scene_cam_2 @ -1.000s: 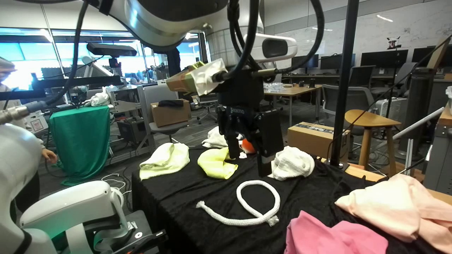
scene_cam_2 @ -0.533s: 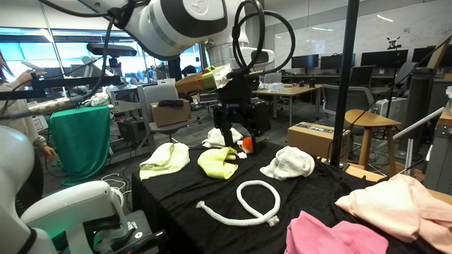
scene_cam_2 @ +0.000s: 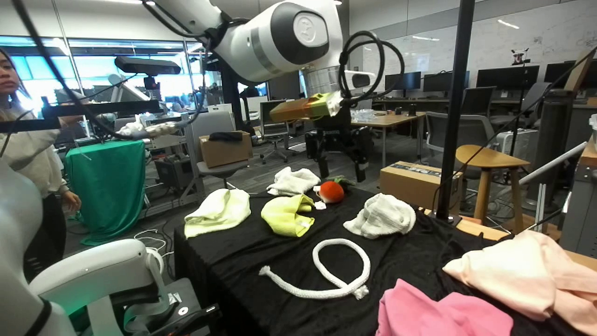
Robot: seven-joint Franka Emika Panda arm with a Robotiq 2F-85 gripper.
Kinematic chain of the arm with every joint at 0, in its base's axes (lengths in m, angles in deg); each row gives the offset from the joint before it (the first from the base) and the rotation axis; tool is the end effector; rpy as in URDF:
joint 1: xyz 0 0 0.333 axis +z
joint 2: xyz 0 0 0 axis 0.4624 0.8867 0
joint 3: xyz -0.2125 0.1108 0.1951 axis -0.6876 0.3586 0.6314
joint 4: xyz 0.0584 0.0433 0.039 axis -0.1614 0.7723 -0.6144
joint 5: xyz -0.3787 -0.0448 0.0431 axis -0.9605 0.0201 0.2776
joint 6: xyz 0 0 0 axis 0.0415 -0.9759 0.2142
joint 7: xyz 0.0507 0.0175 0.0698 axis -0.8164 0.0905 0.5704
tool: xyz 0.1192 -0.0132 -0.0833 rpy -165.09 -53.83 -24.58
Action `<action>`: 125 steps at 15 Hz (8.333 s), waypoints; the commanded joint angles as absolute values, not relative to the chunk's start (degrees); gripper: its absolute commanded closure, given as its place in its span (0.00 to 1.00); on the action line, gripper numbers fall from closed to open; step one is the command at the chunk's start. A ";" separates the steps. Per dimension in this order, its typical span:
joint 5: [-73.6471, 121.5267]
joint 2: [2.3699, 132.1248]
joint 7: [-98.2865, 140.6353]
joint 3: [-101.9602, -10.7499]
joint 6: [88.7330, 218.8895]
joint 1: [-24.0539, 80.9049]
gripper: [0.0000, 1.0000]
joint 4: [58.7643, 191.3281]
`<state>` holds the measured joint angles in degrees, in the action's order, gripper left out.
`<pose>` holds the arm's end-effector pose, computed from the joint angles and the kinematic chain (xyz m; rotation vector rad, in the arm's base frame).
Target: Put the things on one heap
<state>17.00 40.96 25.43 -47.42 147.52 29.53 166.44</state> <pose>0.4819 0.0486 0.3720 2.9724 0.3236 0.1246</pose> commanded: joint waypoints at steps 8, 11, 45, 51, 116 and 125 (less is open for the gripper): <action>19.97 67.10 35.53 -53.27 143.63 25.48 0.00 133.48; 22.75 72.69 37.40 -53.83 141.29 23.41 0.00 126.85; 31.08 93.53 35.81 -54.66 143.37 14.05 0.26 116.01; 30.97 93.18 35.88 -54.80 143.59 13.82 0.61 116.64; 18.61 55.33 47.05 -59.14 149.09 21.81 0.00 163.09; 17.03 65.77 40.18 -61.28 153.41 18.49 0.00 159.74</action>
<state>18.37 62.84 42.82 -60.91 152.49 18.96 162.15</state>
